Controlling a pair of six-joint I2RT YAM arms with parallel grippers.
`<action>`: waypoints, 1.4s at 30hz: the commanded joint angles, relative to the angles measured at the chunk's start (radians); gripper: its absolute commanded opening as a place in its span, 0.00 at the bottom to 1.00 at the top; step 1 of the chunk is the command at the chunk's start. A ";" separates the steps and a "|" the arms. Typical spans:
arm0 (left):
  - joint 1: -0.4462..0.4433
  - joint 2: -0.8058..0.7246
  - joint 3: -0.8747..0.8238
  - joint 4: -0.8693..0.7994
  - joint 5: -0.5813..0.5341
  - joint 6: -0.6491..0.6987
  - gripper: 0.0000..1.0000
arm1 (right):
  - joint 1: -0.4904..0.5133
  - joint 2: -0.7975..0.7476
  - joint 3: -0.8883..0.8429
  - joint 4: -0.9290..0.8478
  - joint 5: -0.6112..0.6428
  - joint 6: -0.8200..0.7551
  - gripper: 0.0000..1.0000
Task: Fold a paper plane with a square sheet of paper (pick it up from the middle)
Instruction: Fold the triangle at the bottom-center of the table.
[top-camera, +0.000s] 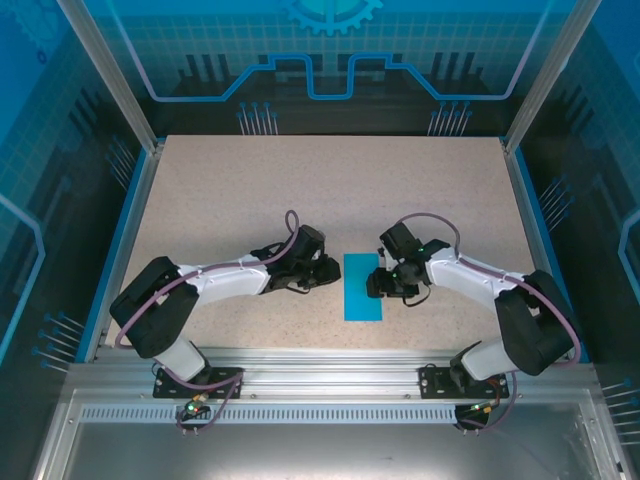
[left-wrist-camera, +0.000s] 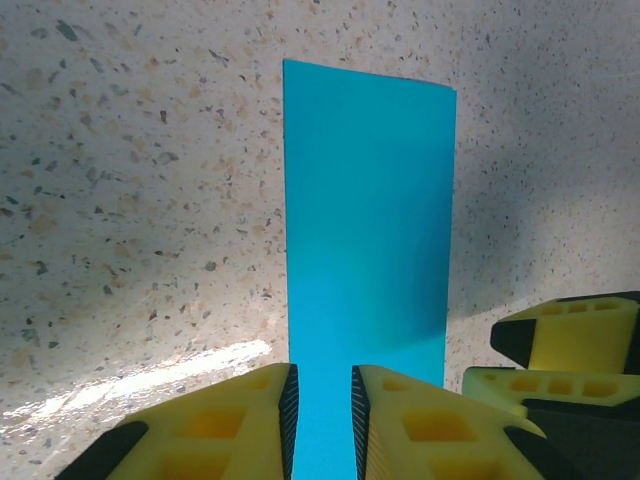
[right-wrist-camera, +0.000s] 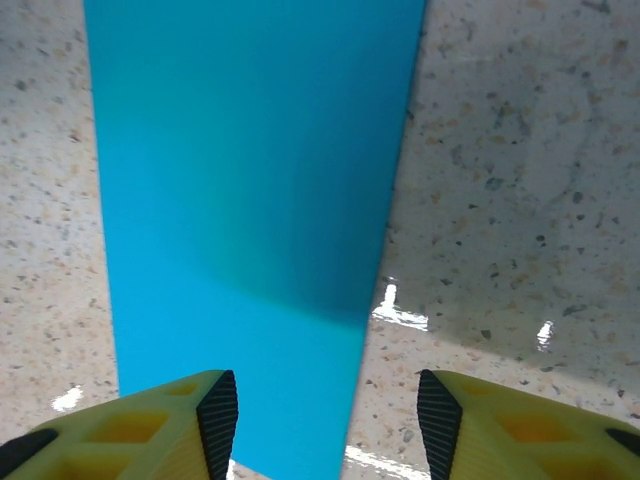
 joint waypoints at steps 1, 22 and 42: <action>0.010 -0.020 -0.023 0.013 0.028 -0.024 0.25 | 0.041 -0.031 0.010 -0.020 0.029 0.000 0.55; 0.007 -0.045 -0.100 0.024 0.092 -0.056 0.30 | 0.133 0.045 0.037 -0.042 0.067 0.027 0.48; -0.006 0.069 -0.011 0.005 0.126 -0.049 0.28 | -0.053 0.096 -0.023 0.129 -0.134 0.030 0.41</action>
